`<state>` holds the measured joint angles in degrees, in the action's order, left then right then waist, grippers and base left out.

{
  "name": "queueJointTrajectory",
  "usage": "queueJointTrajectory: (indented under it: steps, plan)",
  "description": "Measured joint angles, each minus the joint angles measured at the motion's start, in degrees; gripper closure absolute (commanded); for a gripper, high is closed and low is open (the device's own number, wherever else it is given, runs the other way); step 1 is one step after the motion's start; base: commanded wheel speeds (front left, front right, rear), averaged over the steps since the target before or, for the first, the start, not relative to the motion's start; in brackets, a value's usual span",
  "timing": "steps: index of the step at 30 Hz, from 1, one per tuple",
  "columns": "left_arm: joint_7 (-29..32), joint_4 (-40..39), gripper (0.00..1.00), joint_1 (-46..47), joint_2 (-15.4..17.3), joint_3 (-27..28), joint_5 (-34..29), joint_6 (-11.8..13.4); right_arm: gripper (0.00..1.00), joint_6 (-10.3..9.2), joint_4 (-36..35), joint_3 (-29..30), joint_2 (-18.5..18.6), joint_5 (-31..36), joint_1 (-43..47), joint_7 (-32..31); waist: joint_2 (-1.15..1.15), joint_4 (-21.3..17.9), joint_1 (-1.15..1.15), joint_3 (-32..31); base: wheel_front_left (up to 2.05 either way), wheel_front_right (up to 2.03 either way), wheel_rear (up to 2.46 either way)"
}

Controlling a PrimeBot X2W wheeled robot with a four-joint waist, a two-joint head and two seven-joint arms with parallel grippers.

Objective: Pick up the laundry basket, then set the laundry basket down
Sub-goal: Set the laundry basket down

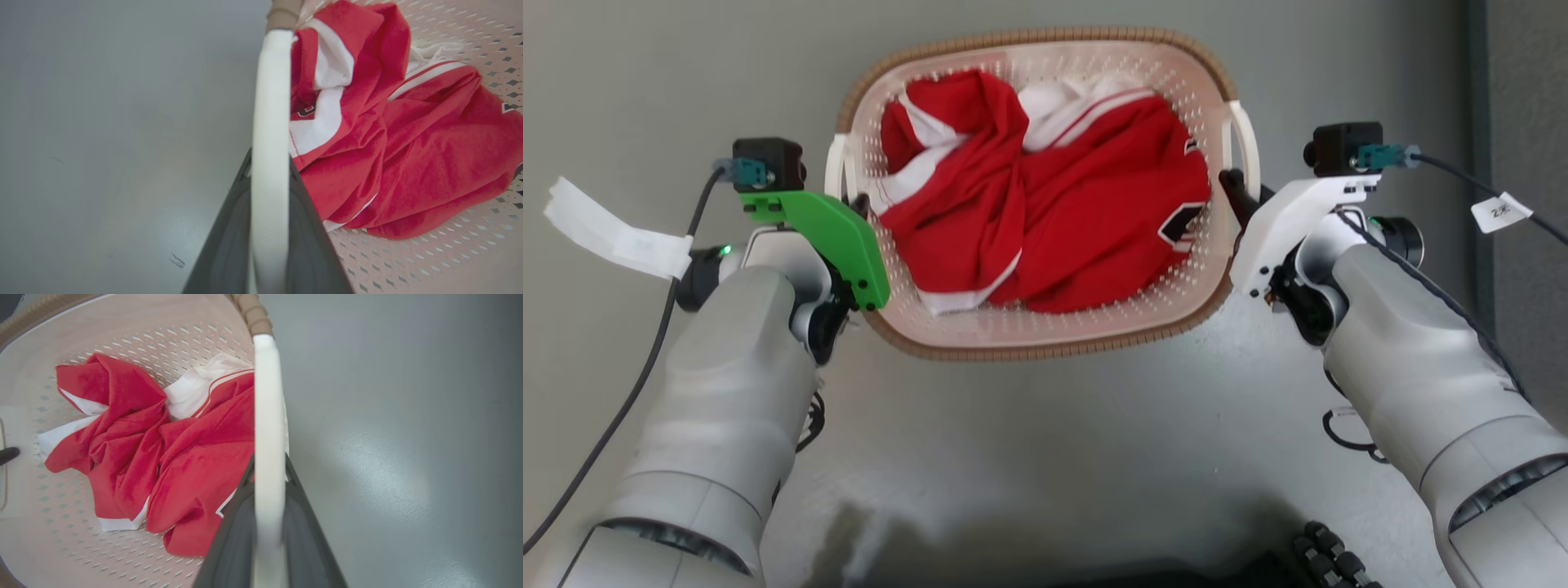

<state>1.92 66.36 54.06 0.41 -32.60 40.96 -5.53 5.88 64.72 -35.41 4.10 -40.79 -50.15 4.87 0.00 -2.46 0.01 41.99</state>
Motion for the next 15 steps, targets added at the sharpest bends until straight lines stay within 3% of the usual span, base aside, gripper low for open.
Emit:
queueJointTrajectory:
  steps: [15]
  plan:
    - [-5.09, 1.22, 1.00, 2.42, -0.05, 0.00, -0.49, 1.00, 1.00, -1.37, 0.91, -0.29, -0.37, 1.62, -2.85, 5.43, 0.00, 0.07, 0.00, 7.43, 0.00, 0.00, 0.00]
